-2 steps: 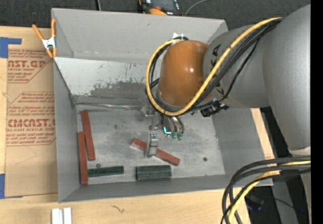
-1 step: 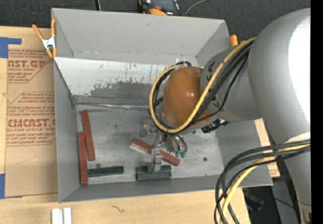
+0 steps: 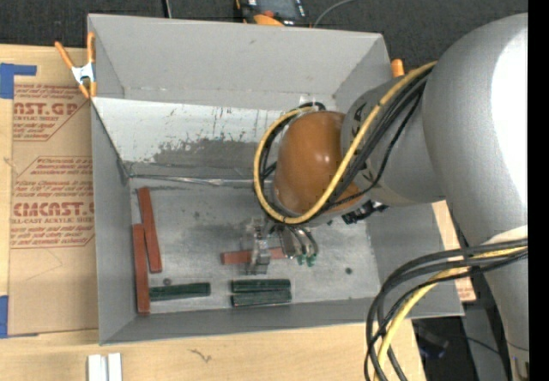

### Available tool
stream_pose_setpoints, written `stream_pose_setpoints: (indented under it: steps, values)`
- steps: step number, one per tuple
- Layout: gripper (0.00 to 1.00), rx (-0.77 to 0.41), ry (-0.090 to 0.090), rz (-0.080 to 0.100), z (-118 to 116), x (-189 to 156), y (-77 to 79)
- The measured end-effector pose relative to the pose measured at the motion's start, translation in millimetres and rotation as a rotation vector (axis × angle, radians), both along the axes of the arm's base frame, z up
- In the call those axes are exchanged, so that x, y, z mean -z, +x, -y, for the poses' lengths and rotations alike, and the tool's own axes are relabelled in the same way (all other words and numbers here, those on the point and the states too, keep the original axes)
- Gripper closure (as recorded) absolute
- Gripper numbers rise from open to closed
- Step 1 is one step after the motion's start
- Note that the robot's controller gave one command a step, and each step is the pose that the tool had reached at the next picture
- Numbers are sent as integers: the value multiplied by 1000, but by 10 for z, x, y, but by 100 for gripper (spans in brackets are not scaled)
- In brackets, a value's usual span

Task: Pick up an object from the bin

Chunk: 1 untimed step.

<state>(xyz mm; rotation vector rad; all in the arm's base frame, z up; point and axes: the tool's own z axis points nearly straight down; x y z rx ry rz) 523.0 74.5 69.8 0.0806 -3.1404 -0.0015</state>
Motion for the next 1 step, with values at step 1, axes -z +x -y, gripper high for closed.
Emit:
stream_pose_setpoints:
  steps: [1]
  values:
    - [100, 1, -1, 11, 243, -1242, 260]
